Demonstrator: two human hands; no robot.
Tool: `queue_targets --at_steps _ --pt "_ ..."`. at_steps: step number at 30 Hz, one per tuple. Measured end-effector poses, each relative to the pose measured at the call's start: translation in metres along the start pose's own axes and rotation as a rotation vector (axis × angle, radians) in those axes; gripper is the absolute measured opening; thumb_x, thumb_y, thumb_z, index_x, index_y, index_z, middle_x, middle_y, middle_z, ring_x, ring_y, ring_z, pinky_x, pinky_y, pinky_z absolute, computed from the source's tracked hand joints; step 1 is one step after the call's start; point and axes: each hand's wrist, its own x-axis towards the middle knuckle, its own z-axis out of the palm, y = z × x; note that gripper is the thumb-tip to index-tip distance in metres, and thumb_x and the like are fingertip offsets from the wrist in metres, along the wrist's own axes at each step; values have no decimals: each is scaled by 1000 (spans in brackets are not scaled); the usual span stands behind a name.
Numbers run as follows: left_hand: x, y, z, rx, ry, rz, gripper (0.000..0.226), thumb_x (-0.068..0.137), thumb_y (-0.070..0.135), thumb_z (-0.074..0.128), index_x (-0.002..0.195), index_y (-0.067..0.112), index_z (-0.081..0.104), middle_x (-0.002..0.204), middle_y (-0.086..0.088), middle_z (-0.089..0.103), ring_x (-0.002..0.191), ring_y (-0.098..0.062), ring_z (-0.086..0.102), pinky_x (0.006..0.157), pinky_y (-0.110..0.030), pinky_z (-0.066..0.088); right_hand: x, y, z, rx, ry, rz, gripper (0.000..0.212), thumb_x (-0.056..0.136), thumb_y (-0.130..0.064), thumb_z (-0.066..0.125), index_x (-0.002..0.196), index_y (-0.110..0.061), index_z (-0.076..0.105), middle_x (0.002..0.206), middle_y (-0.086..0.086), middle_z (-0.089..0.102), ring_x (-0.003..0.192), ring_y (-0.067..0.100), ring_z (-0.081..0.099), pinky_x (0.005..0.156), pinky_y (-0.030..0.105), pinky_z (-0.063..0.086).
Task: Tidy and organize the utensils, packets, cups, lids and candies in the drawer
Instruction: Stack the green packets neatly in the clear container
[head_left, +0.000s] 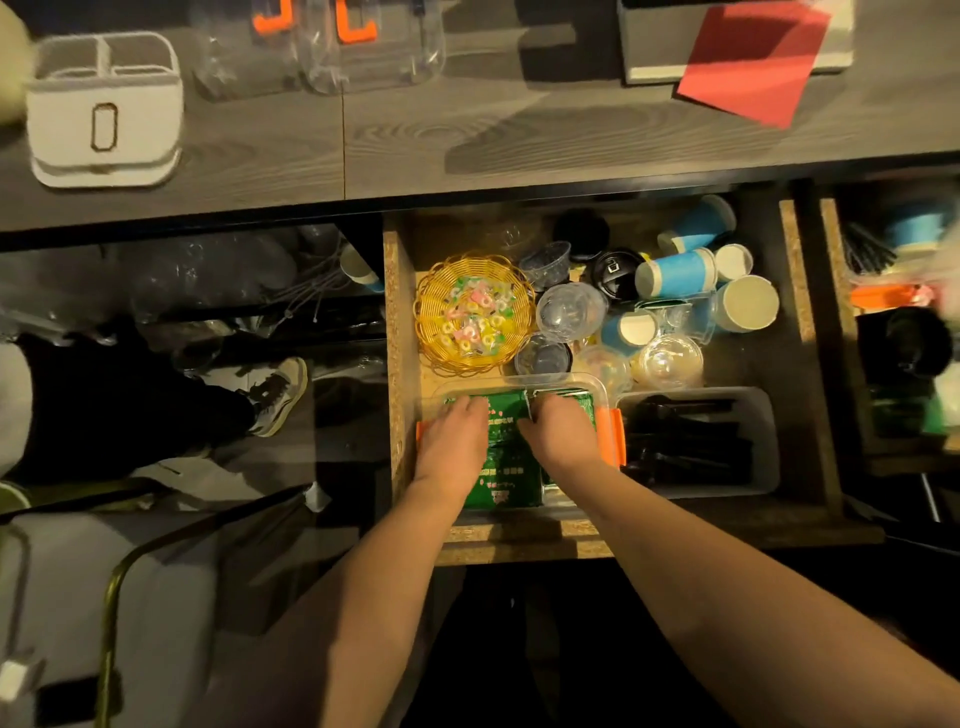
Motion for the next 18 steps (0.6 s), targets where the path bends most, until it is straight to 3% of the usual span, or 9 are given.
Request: queue_targets --at_steps 3,5,7,12,15,18 --pt "5 -1 8 51 -142 106 35 99 5 51 132 15 60 131 -4 57 125 -23 49 106 -41 42 -9 13 2 -98 64 -119 14 90 -19 61 99 -8 59 98 12 65 90 31 61 70 36 46" --pt "8 -4 11 58 -156 114 39 98 3 52 135 16 60 132 -6 57 126 -22 50 108 -41 41 -11 22 1 -162 139 -172 17 90 -17 60 105 -8 59 108 12 61 101 30 57 81 39 45" --pt "13 -5 9 65 -149 110 38 97 0 55 130 15 63 126 -8 58 121 -25 52 103 -40 44 -8 28 0 -175 153 -169 19 91 -15 58 109 -8 58 113 12 59 107 30 52 90 38 41" --pt "24 -7 2 43 -154 113 9 98 13 58 97 13 67 103 -4 64 102 -25 60 83 -37 49 -5 34 2 -114 125 -156 29 88 -18 64 115 -8 57 117 11 56 110 29 51 93 38 44" --pt "26 -5 4 31 -168 146 15 94 31 66 101 18 68 109 0 64 106 -20 57 83 -31 40 -6 42 3 -111 104 -184 36 86 -20 68 118 -9 55 118 10 53 113 28 49 92 37 44" --pt "30 -6 9 85 -178 146 21 93 34 67 106 17 67 114 -1 61 113 -21 51 85 -31 36 -7 48 4 -119 110 -208 40 85 -22 70 120 -10 53 120 10 52 113 27 47 92 37 44"
